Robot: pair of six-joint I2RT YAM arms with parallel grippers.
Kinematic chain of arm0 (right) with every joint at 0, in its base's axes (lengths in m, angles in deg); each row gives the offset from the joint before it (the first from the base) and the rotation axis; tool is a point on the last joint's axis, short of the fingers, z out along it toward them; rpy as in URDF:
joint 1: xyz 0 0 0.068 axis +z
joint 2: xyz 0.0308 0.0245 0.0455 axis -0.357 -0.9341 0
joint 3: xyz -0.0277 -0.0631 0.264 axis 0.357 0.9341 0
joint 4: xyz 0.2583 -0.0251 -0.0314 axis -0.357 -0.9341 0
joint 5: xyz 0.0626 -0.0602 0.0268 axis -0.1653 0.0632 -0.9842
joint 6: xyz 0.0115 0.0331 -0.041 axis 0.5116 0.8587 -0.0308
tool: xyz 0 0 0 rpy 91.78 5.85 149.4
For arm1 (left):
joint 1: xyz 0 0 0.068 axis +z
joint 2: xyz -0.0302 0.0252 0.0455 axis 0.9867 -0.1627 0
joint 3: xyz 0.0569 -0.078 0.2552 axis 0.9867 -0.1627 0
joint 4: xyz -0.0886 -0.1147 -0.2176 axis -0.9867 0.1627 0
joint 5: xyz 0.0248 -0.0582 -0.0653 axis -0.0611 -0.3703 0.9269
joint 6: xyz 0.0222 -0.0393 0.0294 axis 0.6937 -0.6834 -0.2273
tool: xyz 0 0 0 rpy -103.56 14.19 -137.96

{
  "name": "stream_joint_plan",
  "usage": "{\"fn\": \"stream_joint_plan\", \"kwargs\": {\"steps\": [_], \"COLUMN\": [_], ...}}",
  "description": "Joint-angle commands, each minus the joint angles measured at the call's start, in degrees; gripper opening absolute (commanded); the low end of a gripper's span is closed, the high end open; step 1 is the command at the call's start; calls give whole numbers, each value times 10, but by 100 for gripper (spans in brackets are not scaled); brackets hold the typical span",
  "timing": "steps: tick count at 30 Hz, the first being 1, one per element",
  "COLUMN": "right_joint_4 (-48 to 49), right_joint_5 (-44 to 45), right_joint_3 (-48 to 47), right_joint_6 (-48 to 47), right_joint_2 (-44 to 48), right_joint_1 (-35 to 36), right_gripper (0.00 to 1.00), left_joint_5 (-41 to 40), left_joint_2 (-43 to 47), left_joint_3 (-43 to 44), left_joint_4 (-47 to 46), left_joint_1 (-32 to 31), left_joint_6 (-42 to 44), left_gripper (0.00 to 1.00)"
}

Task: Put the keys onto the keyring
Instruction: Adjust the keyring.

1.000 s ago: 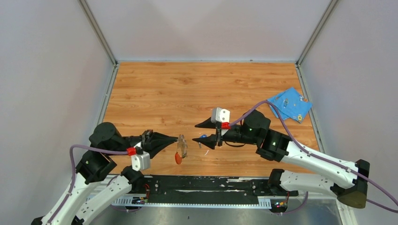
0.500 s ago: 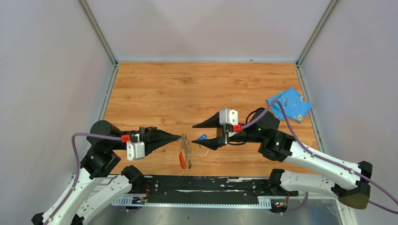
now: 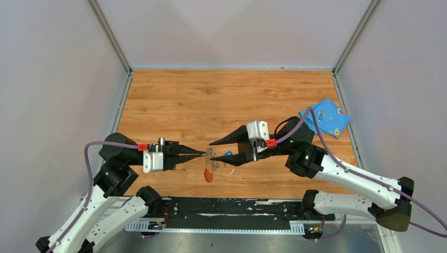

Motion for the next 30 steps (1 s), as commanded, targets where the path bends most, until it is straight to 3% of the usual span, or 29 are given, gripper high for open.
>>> {"fn": "stream_joint_plan", "kwargs": {"steps": [1,8,15,23,27,30], "right_joint_4": [36,29,1,-11,-7,-35], "right_joint_5": [-33,-38,-30,-11,13,25], "right_joint_3": [-23,-27,-39,-39,-35,-44], "right_joint_6": [15,16,9,-2,-5,-11], "right_joint_2": [-12,-16,-27,-33,-25,-20], "right_joint_1": [7,7,7,7,7,7], "right_gripper": [43,37,22,26,2,1], "left_joint_5": [-3,-16,-16,-15,-10,-10], "left_joint_2": [-7,-12,-13,-9,-8,-5], "left_joint_3": [7,15,19,21,19,7], "left_joint_4": [-26,-30,-31,-32,-31,-17], "left_joint_1": [-2,-2,-2,-2,-2,-2], "left_joint_6": [-28,-44,-50,-55,-54,-33], "left_gripper": [0,0,0,0,0,0]}}
